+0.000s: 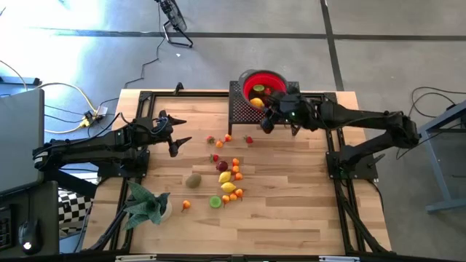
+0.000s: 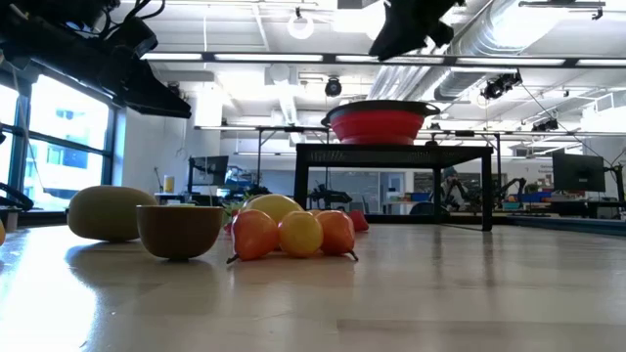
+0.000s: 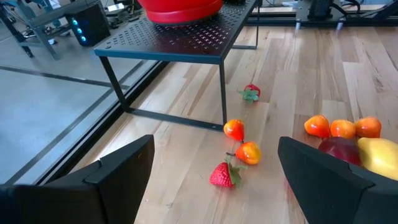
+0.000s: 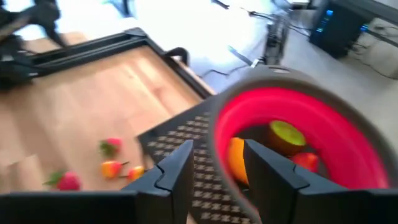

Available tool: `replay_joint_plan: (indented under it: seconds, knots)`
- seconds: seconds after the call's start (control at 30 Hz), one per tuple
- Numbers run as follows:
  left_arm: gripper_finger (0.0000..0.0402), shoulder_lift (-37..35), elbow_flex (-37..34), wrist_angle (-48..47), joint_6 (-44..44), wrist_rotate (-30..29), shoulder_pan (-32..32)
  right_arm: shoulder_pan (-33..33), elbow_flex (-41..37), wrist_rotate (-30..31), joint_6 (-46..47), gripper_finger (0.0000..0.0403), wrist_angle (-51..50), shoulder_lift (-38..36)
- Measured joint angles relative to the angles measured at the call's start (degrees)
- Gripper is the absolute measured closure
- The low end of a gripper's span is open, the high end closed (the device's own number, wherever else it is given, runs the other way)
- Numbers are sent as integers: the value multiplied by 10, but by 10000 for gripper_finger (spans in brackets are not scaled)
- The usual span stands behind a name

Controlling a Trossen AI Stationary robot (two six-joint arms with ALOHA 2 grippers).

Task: Pick & Place Fruit
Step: Put the pear into the strainer on the shelf

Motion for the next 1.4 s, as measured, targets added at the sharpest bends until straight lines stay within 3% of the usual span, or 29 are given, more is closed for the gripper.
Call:
replay_joint_plan:
  seconds: [0.3, 0.47, 0.77, 1.27, 1.4]
  knots:
    - [64, 0, 0, 0, 0, 0, 0, 98, 0, -58, 12, 286, 0, 0]
    - [64, 0, 0, 0, 0, 0, 0, 145, 0, -87, 100, 286, -14, 2]
    - [64, 0, 0, 0, 0, 0, 0, 220, 0, -84, 213, 287, -15, 34]
    - [64, 0, 0, 0, 0, 0, 0, 266, 0, -83, 187, 287, 134, 125]
    - [64, 0, 0, 0, 0, 0, 0, 280, 33, -83, 176, 306, 127, 148]
